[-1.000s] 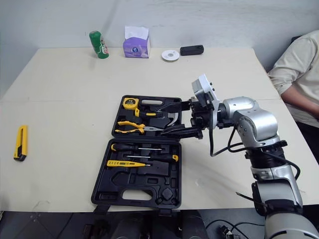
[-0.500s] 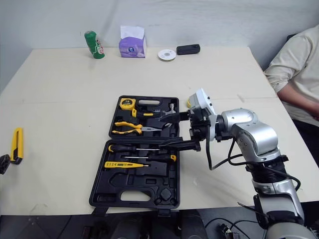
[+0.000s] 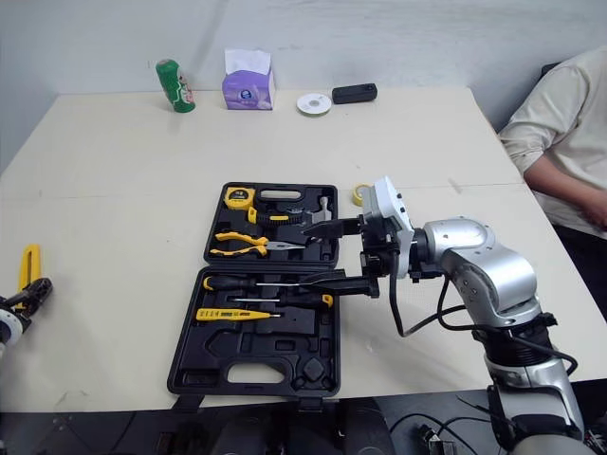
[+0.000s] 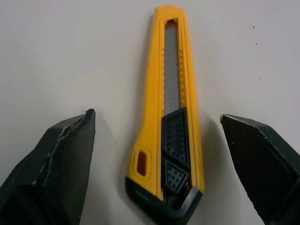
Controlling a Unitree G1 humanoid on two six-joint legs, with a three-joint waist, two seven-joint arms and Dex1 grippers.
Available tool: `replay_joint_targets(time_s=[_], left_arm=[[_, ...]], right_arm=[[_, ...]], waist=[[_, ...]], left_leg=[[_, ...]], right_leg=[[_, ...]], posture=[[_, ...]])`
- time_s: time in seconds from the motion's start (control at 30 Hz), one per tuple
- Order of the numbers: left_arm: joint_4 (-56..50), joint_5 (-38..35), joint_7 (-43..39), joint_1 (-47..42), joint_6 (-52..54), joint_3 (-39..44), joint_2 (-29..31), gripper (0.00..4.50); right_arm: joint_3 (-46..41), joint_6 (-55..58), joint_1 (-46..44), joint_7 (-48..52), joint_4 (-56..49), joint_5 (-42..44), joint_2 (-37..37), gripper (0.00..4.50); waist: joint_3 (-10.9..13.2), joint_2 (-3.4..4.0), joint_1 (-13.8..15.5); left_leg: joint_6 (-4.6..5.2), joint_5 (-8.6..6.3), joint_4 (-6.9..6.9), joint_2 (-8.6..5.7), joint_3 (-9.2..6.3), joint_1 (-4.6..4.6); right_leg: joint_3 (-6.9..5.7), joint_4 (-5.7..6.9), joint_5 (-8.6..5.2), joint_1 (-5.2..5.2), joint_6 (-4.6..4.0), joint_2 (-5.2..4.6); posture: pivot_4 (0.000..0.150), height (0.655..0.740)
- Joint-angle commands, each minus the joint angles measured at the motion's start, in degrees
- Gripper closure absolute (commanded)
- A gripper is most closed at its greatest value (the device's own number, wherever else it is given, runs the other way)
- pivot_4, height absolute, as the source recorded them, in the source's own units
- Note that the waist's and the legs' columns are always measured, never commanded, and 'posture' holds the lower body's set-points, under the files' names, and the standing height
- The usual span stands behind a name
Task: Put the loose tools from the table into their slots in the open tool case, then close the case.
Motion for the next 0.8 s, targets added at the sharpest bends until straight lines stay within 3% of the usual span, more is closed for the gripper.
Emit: replay_joint_targets(time_s=[0.03, 0.13, 0.17, 0.23, 0.37, 0.4, 0.57, 0.8], left_arm=[[2.0, 1.7, 0.6, -1.0, 0.6, -1.1, -0.6, 0.02], [2.3, 2.8, -0.3, -1.4, 1.0, -2.5, -0.6, 0.02], [2.2, 3.2, -0.6, -1.4, 0.8, -2.8, -0.5, 0.27], [2.0, 3.9, -1.3, -1.6, 0.5, -3.3, -0.3, 0.80], [1.6, 5.7, -2.1, -1.8, 0.2, -4.6, 0.1, 2.60], [1.6, 5.9, -2.2, -2.0, 0.3, -4.7, -0.1, 2.87], [-0.1, 6.5, -2.7, -1.8, -0.4, -5.2, -0.8, 2.88], [-11.9, 5.5, -4.8, 2.1, 0.7, -3.1, 0.3, 2.88]], right_arm=[[-1.3, 0.1, 1.0, -1.1, -3.2, 1.6, -0.3, 0.00], [-1.5, 0.4, 1.8, -1.9, -4.0, 1.9, -0.4, 0.00], [-1.7, 0.5, 2.1, -2.2, -4.4, 2.1, -0.4, 0.00], [-2.0, 0.7, 2.4, -2.7, -4.9, 2.4, -0.6, 0.00], [-2.3, 1.1, 2.8, -3.4, -5.7, 2.9, -1.0, 0.00], [-2.3, 1.2, 2.9, -3.5, -5.8, 3.0, -1.1, 0.00], [-2.4, 1.1, 2.3, -4.2, -5.9, 3.6, -1.4, 0.00], [-3.2, 1.2, 0.9, -4.1, -4.8, 4.2, -2.4, 0.00]], waist=[[0.0, 0.00, 0.0], [0.0, 0.01, 0.0], [0.0, 0.01, 0.0], [0.0, 0.01, 0.1], [0.0, 0.01, 0.9], [0.0, 0.01, 1.0], [0.0, 0.01, 1.4], [0.0, -0.01, 1.2]], left_leg=[[-0.01, 0.03, -0.01, 0.00, 0.00, 0.01], [-0.06, 0.11, -0.03, 0.00, 0.00, 0.03], [-0.07, 0.12, -0.03, 0.00, 0.00, 0.03], [-0.09, 0.14, -0.03, 0.00, 0.00, 0.03], [-0.09, 0.13, -0.03, -0.01, -0.02, 0.03], [-0.08, 0.13, -0.02, -0.02, -0.01, 0.03], [-0.08, 0.12, -0.03, -0.03, -0.01, 0.02], [-0.07, 0.13, -0.03, -0.02, -0.02, -0.02]], right_leg=[[0.00, 0.01, 0.00, 0.00, 0.00, 0.00], [0.00, 0.05, 0.00, 0.00, 0.00, 0.00], [0.01, 0.06, 0.00, 0.00, 0.00, 0.00], [0.01, 0.07, 0.00, -0.01, 0.00, 0.00], [0.00, 0.05, 0.00, 0.00, 0.00, -0.02], [0.01, 0.05, 0.00, 0.00, 0.00, -0.02], [0.01, 0.03, 0.00, -0.01, 0.00, -0.03], [0.00, 0.03, 0.00, -0.03, 0.00, -0.03]], posture=[[0.150, 0.7316], [0.150, 0.7316], [0.150, 0.7316], [0.150, 0.7316], [0.150, 0.7316], [0.150, 0.7316], [0.150, 0.7316], [0.150, 0.7316]])
